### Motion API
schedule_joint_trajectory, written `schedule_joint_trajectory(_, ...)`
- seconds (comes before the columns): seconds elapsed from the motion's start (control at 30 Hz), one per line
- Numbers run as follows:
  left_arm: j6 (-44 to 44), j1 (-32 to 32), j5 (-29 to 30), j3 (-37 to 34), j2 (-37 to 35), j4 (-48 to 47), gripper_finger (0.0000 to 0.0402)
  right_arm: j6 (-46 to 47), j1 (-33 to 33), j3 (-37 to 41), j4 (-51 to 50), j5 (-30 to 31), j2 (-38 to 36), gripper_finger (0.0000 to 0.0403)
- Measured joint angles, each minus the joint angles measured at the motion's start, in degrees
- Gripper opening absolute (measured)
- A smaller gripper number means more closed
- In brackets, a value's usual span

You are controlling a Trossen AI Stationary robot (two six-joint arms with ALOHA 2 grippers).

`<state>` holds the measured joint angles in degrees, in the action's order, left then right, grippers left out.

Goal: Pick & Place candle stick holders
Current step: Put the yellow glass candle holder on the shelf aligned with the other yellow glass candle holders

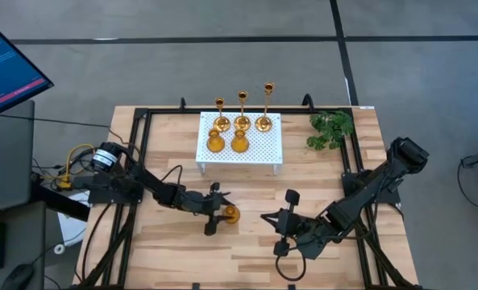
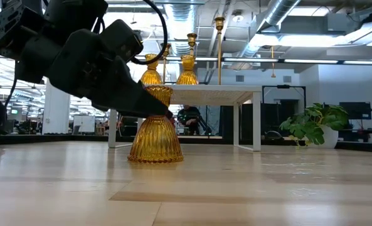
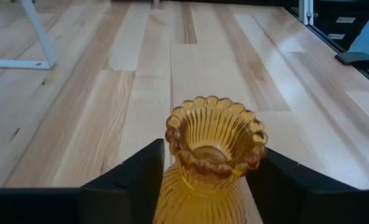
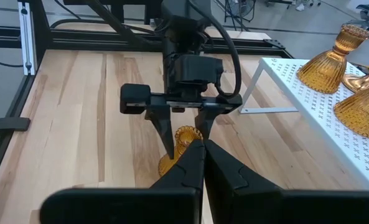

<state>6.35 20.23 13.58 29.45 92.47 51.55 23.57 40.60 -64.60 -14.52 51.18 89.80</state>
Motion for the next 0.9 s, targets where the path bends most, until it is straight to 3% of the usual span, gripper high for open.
schedule_joint_trajectory(0.27,0.0,0.0,0.0,0.0,0.0,0.8,0.0135,0.0,0.0,0.0,0.0,-0.1,0.0,0.0000)
schedule_joint_trajectory(0.6,0.0,0.0,0.1,0.0,0.0,1.2,0.0175,0.0,0.0,0.0,-0.1,-0.1,0.0,0.0000)
schedule_joint_trajectory(0.9,-0.1,0.0,0.1,0.0,0.0,1.5,0.0141,0.0,0.0,0.0,-0.1,-0.1,0.0,0.0000)
